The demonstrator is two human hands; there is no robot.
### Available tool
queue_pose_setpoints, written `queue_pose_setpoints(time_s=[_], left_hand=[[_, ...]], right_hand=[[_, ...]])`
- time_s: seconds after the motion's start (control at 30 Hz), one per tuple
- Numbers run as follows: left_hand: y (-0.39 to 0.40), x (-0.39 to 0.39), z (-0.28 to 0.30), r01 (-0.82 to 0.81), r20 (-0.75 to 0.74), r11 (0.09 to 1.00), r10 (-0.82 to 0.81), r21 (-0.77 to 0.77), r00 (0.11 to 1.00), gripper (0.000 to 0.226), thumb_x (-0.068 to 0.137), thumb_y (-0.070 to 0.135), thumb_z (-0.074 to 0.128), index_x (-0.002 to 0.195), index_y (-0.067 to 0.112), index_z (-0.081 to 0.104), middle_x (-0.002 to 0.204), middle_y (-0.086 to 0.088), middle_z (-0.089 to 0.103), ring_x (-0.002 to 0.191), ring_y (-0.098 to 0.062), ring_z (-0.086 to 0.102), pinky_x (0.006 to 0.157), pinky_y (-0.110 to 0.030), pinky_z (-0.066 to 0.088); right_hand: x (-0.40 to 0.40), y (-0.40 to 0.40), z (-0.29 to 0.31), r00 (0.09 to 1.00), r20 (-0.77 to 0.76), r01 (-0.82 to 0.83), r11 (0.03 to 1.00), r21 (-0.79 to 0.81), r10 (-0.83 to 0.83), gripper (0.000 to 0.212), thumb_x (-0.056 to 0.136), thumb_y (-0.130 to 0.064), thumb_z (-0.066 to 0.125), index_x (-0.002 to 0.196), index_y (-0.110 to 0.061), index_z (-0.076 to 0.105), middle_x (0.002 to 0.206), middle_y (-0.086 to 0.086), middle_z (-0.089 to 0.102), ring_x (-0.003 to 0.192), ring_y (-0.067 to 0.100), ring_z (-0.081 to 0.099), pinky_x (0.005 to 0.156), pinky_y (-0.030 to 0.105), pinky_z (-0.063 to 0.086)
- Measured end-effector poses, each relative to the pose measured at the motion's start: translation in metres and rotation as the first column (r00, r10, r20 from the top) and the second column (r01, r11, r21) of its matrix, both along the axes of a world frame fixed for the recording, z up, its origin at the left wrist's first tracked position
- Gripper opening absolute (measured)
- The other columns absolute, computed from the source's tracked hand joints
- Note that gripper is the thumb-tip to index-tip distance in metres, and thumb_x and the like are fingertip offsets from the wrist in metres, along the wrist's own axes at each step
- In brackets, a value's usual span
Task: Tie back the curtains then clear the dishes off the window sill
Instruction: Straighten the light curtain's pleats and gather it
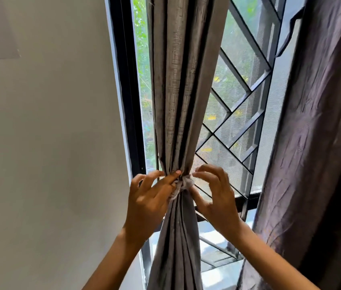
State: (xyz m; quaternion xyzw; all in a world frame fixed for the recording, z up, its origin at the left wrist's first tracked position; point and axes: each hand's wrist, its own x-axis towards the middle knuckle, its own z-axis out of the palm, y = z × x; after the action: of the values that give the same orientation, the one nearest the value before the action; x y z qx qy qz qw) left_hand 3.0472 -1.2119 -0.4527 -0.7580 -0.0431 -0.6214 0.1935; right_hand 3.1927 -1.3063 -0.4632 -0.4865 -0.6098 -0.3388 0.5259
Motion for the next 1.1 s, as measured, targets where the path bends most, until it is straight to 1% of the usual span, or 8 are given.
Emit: queue_pose_setpoints(time_s=[0.1,0.2,0.3,0.43,0.53,0.63,0.87,1.1], left_hand=[[0.000,0.001,0.000,-0.004,0.000,1.000,0.004,0.013,1.000,0.027,0.096,0.021,0.051,0.098,0.006,0.073,0.096,-0.003,0.073,0.098,-0.018,0.054,0.081,-0.031,0.037],[0.002,-0.002,0.000,0.005,-0.010,0.999,-0.005,0.038,1.000,0.023,0.098,0.025,0.048,0.105,0.012,0.065,0.101,-0.002,0.070,0.100,-0.019,0.053,0.083,-0.032,0.037],[0.007,-0.006,-0.003,-0.009,-0.054,0.997,0.014,0.078,0.998,0.019,0.099,0.026,0.047,0.107,0.012,0.056,0.110,0.000,0.065,0.100,-0.020,0.052,0.080,-0.031,0.038],[0.005,-0.010,0.006,-0.023,0.064,0.982,0.035,-0.186,0.997,0.036,0.083,0.021,0.060,0.112,0.001,0.063,0.088,-0.003,0.058,0.076,-0.012,0.039,0.072,-0.013,0.030],[0.010,-0.014,-0.006,-0.072,0.029,0.944,0.086,-0.322,0.996,0.030,0.082,0.029,0.063,0.101,0.008,0.072,0.115,-0.007,0.057,0.102,-0.006,0.039,0.094,-0.006,0.018],[0.011,-0.013,-0.014,0.089,0.051,0.900,-0.074,-0.428,0.996,0.013,0.082,0.035,0.063,0.089,0.026,0.069,0.130,-0.001,0.046,0.120,-0.017,0.038,0.100,-0.020,0.028],[0.007,-0.009,-0.004,0.285,0.152,0.723,-0.245,-0.629,0.957,0.032,0.086,0.051,0.054,0.089,0.022,0.067,0.116,0.000,0.055,0.111,-0.003,0.042,0.094,-0.005,0.031],[0.004,-0.008,-0.009,0.404,0.259,0.558,-0.323,-0.724,0.910,0.028,0.084,0.041,0.054,0.096,0.019,0.065,0.103,0.011,0.062,0.103,0.000,0.056,0.085,-0.009,0.045]], right_hand=[[0.004,0.005,-0.002,0.981,-0.041,0.189,0.981,0.030,-0.188,0.028,0.075,-0.024,0.081,0.099,-0.014,0.071,0.106,0.004,0.060,0.102,0.018,0.055,0.088,0.032,0.037],[0.001,0.010,-0.007,0.983,-0.045,0.177,0.984,-0.014,-0.178,0.024,0.077,-0.022,0.078,0.100,-0.018,0.073,0.117,0.003,0.058,0.116,0.019,0.051,0.101,0.046,0.033],[-0.002,0.017,-0.009,0.987,-0.069,0.137,0.986,-0.094,-0.144,0.018,0.080,-0.015,0.072,0.097,-0.021,0.071,0.129,0.003,0.050,0.135,0.022,0.036,0.115,0.054,0.008],[-0.011,0.020,-0.013,0.992,-0.082,0.073,0.977,-0.200,-0.091,0.008,0.084,-0.009,0.065,0.088,-0.015,0.068,0.143,0.000,0.038,0.145,0.025,0.018,0.113,0.060,0.000],[-0.017,0.014,-0.019,0.993,-0.113,-0.015,0.967,-0.256,-0.014,0.013,0.089,-0.024,0.056,0.091,-0.015,0.065,0.152,0.000,0.026,0.147,0.025,0.010,0.113,0.059,-0.004],[-0.015,0.007,-0.014,0.997,-0.075,0.016,0.969,-0.245,-0.036,0.028,0.077,-0.037,0.067,0.099,-0.019,0.060,0.152,0.003,0.026,0.146,0.024,0.014,0.114,0.057,0.001],[0.001,-0.001,-0.001,0.984,-0.039,0.175,0.983,0.049,-0.173,0.030,0.076,-0.023,0.079,0.096,-0.019,0.057,0.120,0.007,0.057,0.119,0.020,0.051,0.107,0.046,0.032],[-0.005,0.007,-0.022,0.966,-0.074,0.250,0.968,0.023,-0.248,0.024,0.070,-0.029,0.083,0.081,-0.018,0.065,0.100,0.004,0.064,0.103,0.015,0.056,0.102,0.048,0.034]])
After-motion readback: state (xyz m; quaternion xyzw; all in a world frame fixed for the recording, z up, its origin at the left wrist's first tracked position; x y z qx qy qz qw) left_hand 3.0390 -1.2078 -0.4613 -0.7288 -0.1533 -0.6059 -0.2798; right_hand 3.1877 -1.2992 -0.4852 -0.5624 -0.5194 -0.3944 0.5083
